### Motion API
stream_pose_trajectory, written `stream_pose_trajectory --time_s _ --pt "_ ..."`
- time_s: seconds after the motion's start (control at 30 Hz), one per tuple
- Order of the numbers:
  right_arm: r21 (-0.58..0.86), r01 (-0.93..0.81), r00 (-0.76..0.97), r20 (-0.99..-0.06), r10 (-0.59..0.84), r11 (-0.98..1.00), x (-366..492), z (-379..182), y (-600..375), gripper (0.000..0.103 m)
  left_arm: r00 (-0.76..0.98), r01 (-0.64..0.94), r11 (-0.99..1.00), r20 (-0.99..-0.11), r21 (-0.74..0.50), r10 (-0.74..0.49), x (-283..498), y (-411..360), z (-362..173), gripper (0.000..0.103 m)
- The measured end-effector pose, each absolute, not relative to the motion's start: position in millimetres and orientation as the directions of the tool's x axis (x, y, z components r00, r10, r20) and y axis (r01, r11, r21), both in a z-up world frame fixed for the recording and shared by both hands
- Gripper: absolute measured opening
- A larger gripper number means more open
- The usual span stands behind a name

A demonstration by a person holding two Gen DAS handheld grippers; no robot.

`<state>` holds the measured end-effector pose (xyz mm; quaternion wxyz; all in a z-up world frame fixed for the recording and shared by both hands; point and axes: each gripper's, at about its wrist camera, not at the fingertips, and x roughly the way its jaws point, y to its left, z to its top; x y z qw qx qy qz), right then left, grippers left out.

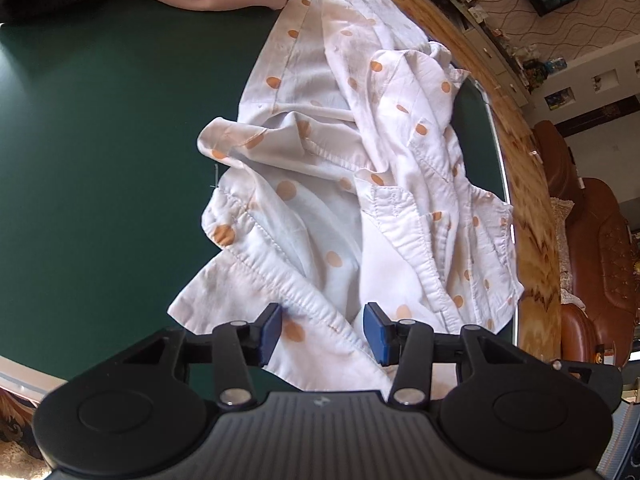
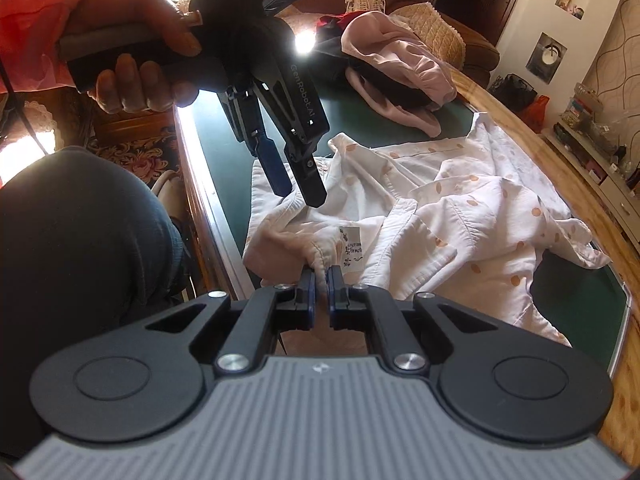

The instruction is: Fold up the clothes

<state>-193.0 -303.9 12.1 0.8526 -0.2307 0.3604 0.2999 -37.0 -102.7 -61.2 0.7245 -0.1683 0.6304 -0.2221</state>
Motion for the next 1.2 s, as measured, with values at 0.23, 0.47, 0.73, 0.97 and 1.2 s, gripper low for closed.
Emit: stream_pose_trajectory --time_s 0.23,0.47,0.73,0.97,1.2 --pt "-0.163 -0.668 0.574 -0.733 0.364 0.726 -200 15 -306 0.009 0.15 0.075 0.834 -0.821 -0.546 -0.551 -35 -106 -61 0.008" --pt "-0.08 -0.59 0.623 -0.678 0.39 0.804 -204 26 -322 0.009 0.363 0.327 0.765 -0.674 -0.554 -0.643 -66 -104 14 0.007" --pt "0.003 -0.602 0.601 -0.656 0.455 0.799 -193 24 -302 0.009 0.265 0.139 0.841 -0.799 -0.522 -0.54 -79 -51 -33 0.008" --pt "0.011 -0.666 0.537 -0.687 0.49 0.746 -184 13 -265 0.009 0.184 0.07 0.836 -0.817 -0.544 -0.546 -86 -32 -61 0.013" --pt "0.027 -0.672 0.505 -0.714 0.485 0.74 -182 7 -251 0.009 0.227 0.089 0.843 -0.814 -0.53 -0.535 -77 -30 -49 0.043"
